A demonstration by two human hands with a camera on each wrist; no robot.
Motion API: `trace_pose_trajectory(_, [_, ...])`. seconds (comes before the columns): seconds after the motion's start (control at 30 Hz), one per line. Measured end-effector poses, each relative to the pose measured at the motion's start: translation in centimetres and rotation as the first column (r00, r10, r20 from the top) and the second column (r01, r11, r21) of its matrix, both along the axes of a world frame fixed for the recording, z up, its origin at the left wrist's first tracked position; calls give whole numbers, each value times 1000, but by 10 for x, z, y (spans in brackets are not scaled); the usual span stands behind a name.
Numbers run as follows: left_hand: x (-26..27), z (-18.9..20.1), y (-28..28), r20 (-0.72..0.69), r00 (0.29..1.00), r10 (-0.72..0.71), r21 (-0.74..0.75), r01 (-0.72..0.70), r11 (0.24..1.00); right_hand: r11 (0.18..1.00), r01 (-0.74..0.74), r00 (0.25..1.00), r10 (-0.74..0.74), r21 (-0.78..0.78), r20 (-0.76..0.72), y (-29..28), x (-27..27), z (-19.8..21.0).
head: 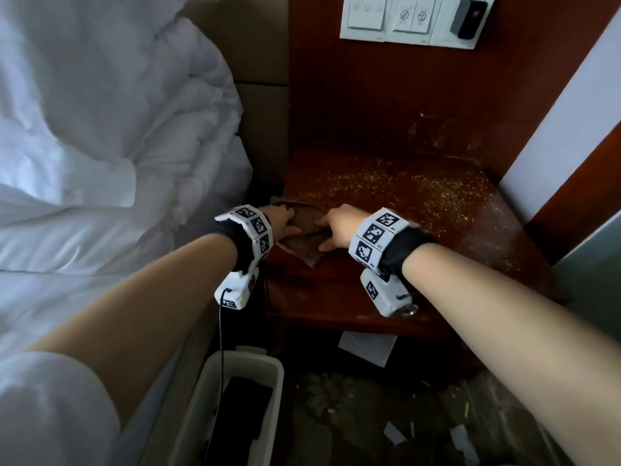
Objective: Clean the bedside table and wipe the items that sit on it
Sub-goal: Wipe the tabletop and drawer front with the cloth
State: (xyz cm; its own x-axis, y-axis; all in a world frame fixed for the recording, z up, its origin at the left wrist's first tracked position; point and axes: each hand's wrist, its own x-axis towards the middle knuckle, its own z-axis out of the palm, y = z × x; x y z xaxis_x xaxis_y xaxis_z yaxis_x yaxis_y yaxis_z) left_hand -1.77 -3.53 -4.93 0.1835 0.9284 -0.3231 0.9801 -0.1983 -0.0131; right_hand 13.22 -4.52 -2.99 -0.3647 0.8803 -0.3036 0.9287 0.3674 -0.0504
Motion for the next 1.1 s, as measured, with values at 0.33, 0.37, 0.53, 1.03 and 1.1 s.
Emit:
trace_pose_trajectory(0.33, [6,4,85,-72,997,11,-55,-15,998,997,5,999,-2,-71,42,84,2,9])
trace_pose_trajectory(0.37, [6,5,94,-75,997,9,-61,-13,998,997,11,999,-8,-76,43,93,2,9])
trace_pose_trajectory(0.53, [9,6,126,-73,997,11,-75,-16,997,997,6,999,-3,-75,40,128,3,8])
trace_pose_trajectory(1.03, [18,2,215,-77,996,42,-30,-45,999,999,37,997,-36,-18,63,216,1,3])
trace_pose_trajectory(1.1, [19,1,221,-77,996,45,-20,-46,999,999,32,997,-30,-14,70,223,0,2])
